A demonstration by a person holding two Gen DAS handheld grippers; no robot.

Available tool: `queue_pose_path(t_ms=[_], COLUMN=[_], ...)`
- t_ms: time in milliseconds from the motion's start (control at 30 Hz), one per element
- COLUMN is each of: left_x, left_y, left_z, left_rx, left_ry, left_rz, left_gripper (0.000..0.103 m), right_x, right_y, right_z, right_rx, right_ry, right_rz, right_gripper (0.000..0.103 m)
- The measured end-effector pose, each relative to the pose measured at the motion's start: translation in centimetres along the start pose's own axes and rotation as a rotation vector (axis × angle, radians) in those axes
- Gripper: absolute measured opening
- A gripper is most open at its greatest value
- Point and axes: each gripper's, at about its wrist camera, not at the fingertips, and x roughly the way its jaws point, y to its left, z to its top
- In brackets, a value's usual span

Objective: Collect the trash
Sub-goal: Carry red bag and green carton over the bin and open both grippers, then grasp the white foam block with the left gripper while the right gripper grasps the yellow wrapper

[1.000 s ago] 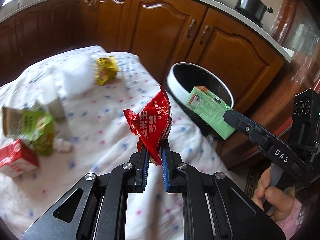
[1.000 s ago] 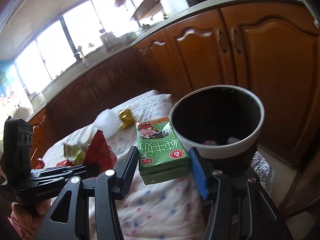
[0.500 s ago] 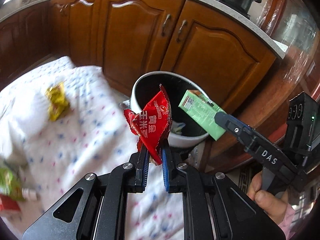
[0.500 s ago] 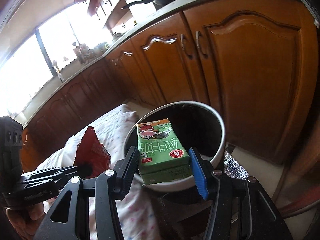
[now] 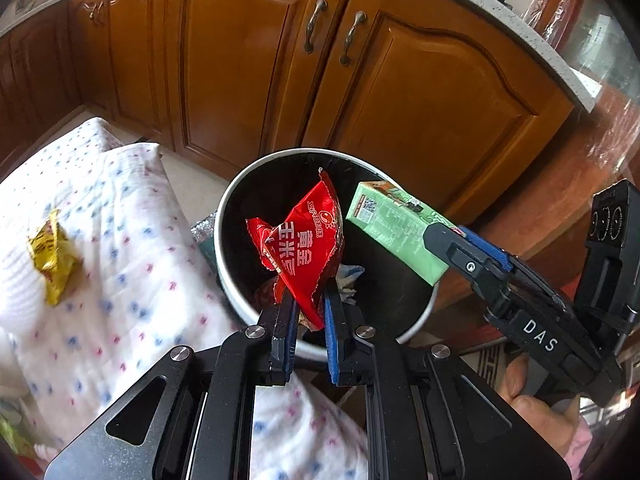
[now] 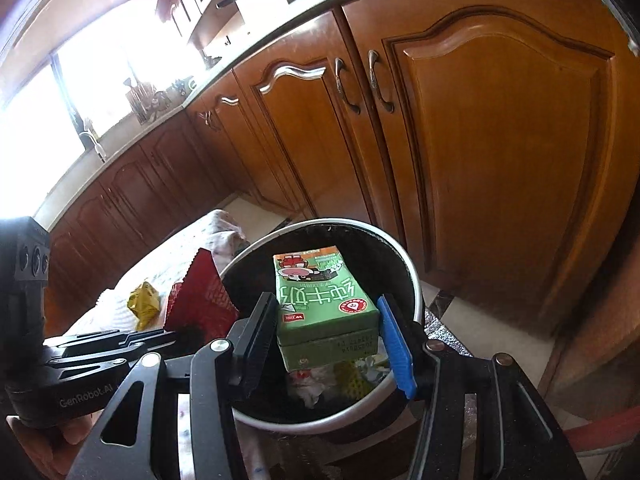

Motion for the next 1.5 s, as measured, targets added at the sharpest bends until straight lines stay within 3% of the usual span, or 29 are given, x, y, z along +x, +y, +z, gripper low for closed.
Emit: queue_pose_path(t_ms=[233,367,467,567,633,933,1500], left_x=[1.6,2.0,1.5,0.4,-0.7,-5.1,-11.8], left_y=[0.0,-0.3,-0.2,0.2,0.5,3.8,10.4], left_z=[1.2,1.3,0.9,0.0,-0.7,-6.1,-14.7], left_rx=[-0.007,-0.012,-0.019,-0.026,-0.042,-0.116,-0.261], left_ry=[0.024,0.025,0.018,-0.003,-0.033,-0.113,-0.161], left_rz=[0.003,0.002,0.002,-0.003,-0.005,0.062,0.16], left_gripper=[0.016,0.038,0.055,0.057,0.058,0.059,0.059], right_x=[1.5,1.8,1.1,-0.1,-0.7,-3.8,-3.4], right_y=[-0.4,-1.3,-1.5,-1.5,-1.5,1.7,10.1], right_z=[0.4,0.4,0.3,-0.1,-0.5,-3.3,-7.9], right_rx=[-0.001,0.05,0.073,0.094,0.12,0.121,0.016], right_ry=[0.032,0.05,0.031,0.007,-0.006,-0.052,0.04], right_rz=[0.0,0.03,0.04,0.071,0.092,0.175,0.296], right_gripper=[0.053,0.057,0.066,0.074,0.087,0.088,0.088])
